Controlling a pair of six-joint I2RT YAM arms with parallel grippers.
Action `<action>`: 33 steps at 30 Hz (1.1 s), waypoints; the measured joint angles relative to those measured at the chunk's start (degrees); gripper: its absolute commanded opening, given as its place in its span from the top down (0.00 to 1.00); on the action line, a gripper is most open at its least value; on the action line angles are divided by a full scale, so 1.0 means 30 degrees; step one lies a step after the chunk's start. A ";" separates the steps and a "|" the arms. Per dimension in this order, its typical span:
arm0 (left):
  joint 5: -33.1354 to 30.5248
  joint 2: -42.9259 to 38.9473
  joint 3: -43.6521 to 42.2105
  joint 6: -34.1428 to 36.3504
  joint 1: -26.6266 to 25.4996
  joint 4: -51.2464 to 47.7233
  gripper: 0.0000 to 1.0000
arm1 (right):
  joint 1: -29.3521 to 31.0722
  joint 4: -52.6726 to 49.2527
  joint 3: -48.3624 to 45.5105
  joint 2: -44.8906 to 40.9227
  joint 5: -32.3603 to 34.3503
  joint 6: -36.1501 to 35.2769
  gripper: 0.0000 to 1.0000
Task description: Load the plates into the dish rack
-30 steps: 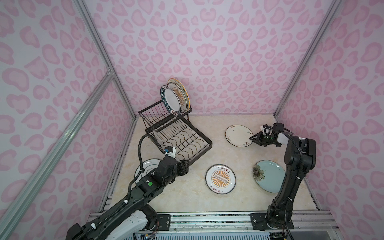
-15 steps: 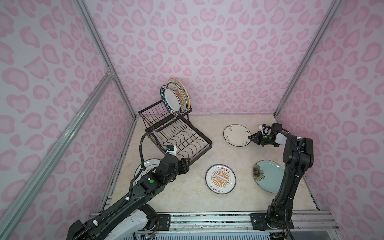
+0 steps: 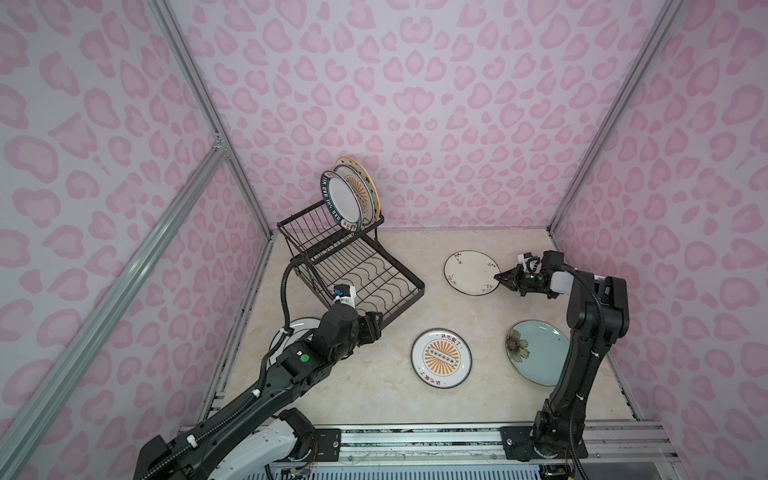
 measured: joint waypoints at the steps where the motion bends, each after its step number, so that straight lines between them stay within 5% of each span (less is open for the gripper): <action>1: 0.0007 0.0146 0.0175 0.0102 0.0007 0.0000 0.34 | 0.0007 0.0160 -0.0146 -0.0219 0.0036 0.0175 1.00; 13: 0.1647 0.2390 0.1384 0.1093 0.1239 0.0452 0.33 | 0.0248 0.0816 -0.1151 -0.2667 0.1166 0.0750 1.00; 33: 0.5166 0.4925 0.2011 0.1457 0.2477 0.2565 0.34 | 0.1931 0.4116 -0.3038 -0.5865 -0.0073 0.3191 1.00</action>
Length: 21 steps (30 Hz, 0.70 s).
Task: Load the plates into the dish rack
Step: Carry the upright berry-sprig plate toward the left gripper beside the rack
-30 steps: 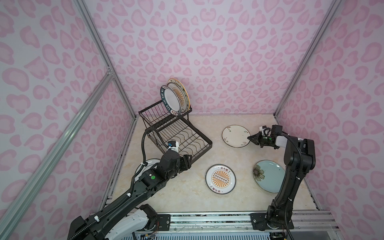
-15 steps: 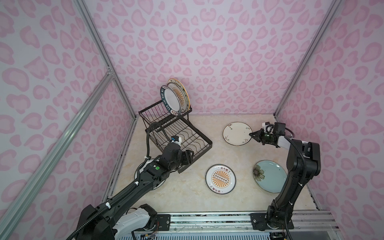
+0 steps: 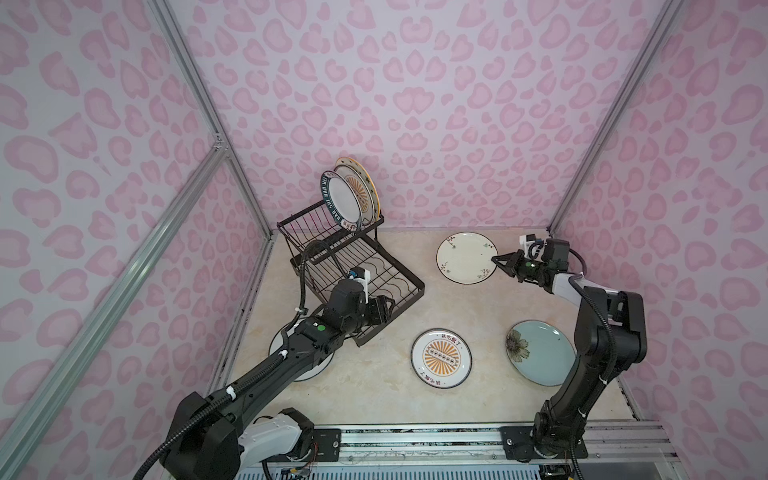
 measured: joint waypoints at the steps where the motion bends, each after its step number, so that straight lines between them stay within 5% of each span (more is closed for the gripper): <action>1: 0.0124 0.0036 0.0007 0.0007 0.0022 0.0058 0.34 | 0.0291 -0.0095 0.0029 -0.0131 -0.0007 -0.0182 1.00; 11: 0.0772 0.0277 0.0357 -0.0029 0.0619 0.0233 0.34 | 0.3330 -0.2055 0.0495 -0.1137 0.0219 -0.1807 1.00; 21: 0.1559 0.0459 -0.0590 -0.0750 0.1654 0.1552 0.36 | 0.5595 -0.0583 -0.0546 -0.1304 0.0015 -0.0780 1.00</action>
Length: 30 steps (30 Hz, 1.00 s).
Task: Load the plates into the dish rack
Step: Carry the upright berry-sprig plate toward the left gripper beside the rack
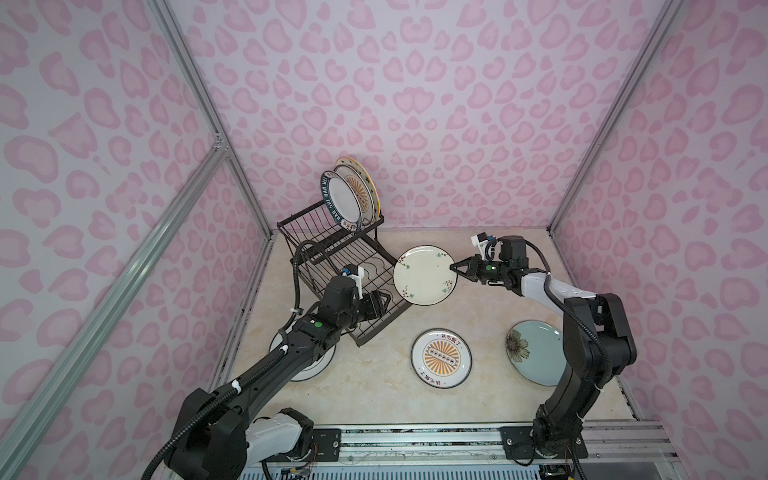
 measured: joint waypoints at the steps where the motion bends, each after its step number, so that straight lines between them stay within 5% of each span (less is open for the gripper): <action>1: 0.0095 0.0036 -0.0146 -0.0124 0.0124 0.0204 0.36 | 0.0182 0.0393 -0.0175 0.0000 -0.0066 0.0328 1.00; 30: 0.0539 0.0729 -0.0554 -0.1151 0.0780 0.2616 0.48 | 0.2790 0.8794 -0.2681 -0.0168 -0.1661 0.5931 1.00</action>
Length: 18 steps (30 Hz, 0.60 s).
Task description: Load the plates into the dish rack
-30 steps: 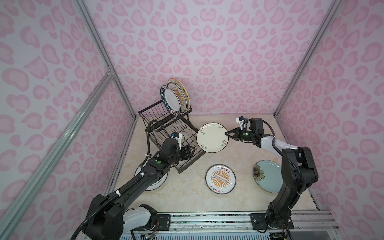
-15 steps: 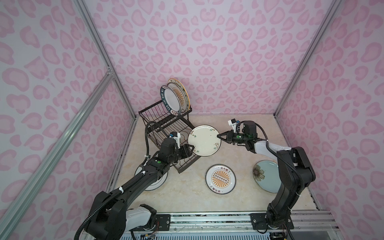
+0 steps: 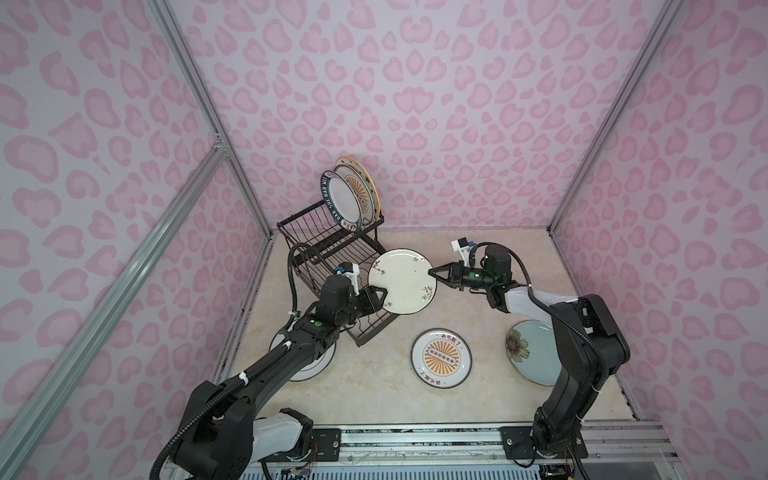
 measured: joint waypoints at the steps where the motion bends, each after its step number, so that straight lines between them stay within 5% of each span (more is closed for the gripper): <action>1: 0.0000 0.0000 0.0000 0.0000 0.0000 0.0000 0.50 | 0.0022 0.0029 0.0000 0.0000 -0.0058 0.0022 1.00; 18: 0.0153 -0.0095 0.0168 -0.0816 0.0124 0.0568 0.91 | 0.0182 0.0022 0.0029 0.0000 0.0168 -0.0408 1.00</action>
